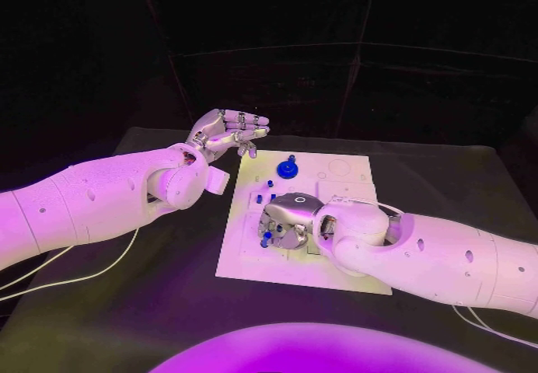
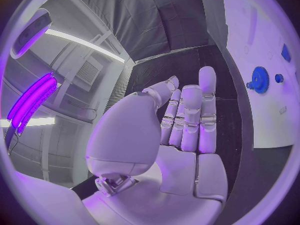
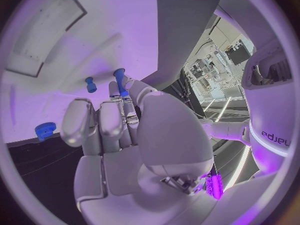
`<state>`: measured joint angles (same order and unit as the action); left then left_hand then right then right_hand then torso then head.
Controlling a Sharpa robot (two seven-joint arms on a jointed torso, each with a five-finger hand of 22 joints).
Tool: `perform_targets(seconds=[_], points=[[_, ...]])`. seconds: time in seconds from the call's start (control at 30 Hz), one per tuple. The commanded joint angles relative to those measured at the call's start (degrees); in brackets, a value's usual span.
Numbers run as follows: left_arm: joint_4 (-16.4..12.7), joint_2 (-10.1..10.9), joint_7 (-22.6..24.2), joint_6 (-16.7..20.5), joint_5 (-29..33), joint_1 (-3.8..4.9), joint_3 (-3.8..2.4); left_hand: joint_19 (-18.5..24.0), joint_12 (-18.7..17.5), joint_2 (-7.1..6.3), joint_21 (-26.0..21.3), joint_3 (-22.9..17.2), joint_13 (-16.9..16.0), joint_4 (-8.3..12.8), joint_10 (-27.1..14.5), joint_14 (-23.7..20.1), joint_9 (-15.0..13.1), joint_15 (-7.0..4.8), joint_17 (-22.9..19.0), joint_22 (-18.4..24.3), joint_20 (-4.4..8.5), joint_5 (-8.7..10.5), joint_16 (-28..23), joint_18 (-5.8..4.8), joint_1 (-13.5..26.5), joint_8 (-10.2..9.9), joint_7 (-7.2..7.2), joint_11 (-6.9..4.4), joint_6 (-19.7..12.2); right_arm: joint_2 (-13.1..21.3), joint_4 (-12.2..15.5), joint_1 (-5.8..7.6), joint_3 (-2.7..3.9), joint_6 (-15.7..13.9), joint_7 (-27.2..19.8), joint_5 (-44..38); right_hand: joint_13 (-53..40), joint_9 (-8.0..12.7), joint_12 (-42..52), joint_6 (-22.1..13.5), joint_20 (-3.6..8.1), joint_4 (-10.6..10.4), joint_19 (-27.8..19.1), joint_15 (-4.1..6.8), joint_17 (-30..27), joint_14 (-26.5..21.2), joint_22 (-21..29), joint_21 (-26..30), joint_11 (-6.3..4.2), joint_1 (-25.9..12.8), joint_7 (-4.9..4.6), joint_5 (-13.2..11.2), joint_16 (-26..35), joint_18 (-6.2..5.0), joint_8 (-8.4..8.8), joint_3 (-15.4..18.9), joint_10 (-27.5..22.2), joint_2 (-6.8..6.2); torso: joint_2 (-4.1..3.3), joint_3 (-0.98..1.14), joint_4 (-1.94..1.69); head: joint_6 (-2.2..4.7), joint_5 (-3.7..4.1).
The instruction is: Assemble the parts on the task board
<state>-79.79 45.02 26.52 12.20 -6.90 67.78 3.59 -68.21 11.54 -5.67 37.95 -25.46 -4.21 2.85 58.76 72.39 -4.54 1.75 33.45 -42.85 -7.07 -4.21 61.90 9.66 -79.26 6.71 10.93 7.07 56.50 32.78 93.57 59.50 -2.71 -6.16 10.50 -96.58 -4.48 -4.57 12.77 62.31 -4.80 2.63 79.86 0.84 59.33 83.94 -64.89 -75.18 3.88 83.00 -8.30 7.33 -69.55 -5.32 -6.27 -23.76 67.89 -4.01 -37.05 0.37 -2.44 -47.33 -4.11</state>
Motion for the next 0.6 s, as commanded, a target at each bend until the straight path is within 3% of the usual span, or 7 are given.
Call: perform_targets(seconds=[0.03,0.27,0.43,0.53,0.6], points=[[-0.1,0.0,0.4,-0.6,0.2,0.09,-0.05,0.2,0.3,0.17,-0.3,0.3,0.1,0.0,-0.3,-0.4,0.1,-0.05,-0.1,0.1,-0.17,-0.32,0.0,0.84,0.4,0.2,0.14,0.04,-0.3,-0.3,-0.2,-0.09,-0.27,1.0,0.5,-0.9,-0.1,-0.1,-0.3,0.4,-0.09,0.1,0.2,0.13,0.0,1.5,-0.1,-0.3,0.11,-0.2,-0.19,-0.1,-0.4,0.34,0.04,-0.4,0.4,-0.29,-0.04,0.05,-0.02,-0.16,-0.10],[-0.1,0.1,0.4,-0.6,0.2,0.10,-0.05,0.2,0.3,0.17,-0.3,0.3,0.1,0.0,-0.3,-0.4,0.1,-0.05,-0.1,0.1,-0.17,-0.32,0.0,0.84,0.4,0.2,0.14,0.04,-0.3,-0.6,-0.2,-0.12,-0.38,0.8,0.2,-0.9,0.0,0.1,-0.7,0.1,-0.12,0.1,-0.1,0.06,-0.4,1.4,0.3,-0.1,0.18,-0.6,-0.27,-0.3,-0.2,0.24,0.32,-0.4,0.1,-0.52,-0.01,0.03,0.07,-0.22,-0.19],[0.0,0.1,0.4,-0.5,0.2,0.10,-0.05,0.2,0.3,0.17,-0.3,0.3,0.1,0.0,-0.3,-0.4,0.1,-0.05,-0.1,0.1,-0.17,-0.32,0.0,0.84,0.4,0.2,0.14,0.04,-0.3,-0.7,-0.3,-0.13,-0.41,0.3,-0.7,-0.7,0.8,0.7,-3.8,-2.7,-0.98,-0.8,-0.9,-1.11,-0.9,1.2,1.6,0.7,1.71,-3.4,-1.47,0.5,0.0,0.08,2.19,0.2,-4.4,-2.47,0.02,0.04,0.06,-0.19,-0.20],[0.0,0.1,0.4,-0.5,0.2,0.10,-0.05,0.2,0.3,0.17,-0.3,0.3,0.1,0.0,-0.3,-0.4,0.1,-0.05,-0.1,0.1,-0.17,-0.32,0.0,0.84,0.4,0.2,0.14,0.04,-0.3,-0.7,-0.3,-0.13,-0.42,-0.1,-1.3,-0.3,0.8,1.0,-4.3,-5.4,-1.35,-1.3,-1.1,-1.35,-1.1,1.0,1.8,0.9,1.88,-4.7,-1.41,0.5,0.1,-0.04,2.87,1.0,-5.1,-3.51,0.01,0.06,0.02,-0.16,-0.19],[0.0,0.1,0.4,-0.5,0.2,0.10,-0.05,0.2,0.3,0.17,-0.3,0.3,0.1,0.0,-0.3,-0.4,0.1,-0.05,-0.1,0.1,-0.17,-0.32,0.0,0.84,0.4,0.2,0.14,0.04,-0.3,-0.6,-0.2,-0.13,-0.43,-0.7,-1.8,-0.2,0.7,1.0,-4.6,-8.9,-1.46,-1.7,-1.2,-1.26,-1.3,0.9,2.0,1.0,1.73,-5.7,-1.15,-0.3,0.1,-0.14,2.79,2.4,-5.9,-4.29,0.03,0.04,0.02,-0.16,-0.18]])
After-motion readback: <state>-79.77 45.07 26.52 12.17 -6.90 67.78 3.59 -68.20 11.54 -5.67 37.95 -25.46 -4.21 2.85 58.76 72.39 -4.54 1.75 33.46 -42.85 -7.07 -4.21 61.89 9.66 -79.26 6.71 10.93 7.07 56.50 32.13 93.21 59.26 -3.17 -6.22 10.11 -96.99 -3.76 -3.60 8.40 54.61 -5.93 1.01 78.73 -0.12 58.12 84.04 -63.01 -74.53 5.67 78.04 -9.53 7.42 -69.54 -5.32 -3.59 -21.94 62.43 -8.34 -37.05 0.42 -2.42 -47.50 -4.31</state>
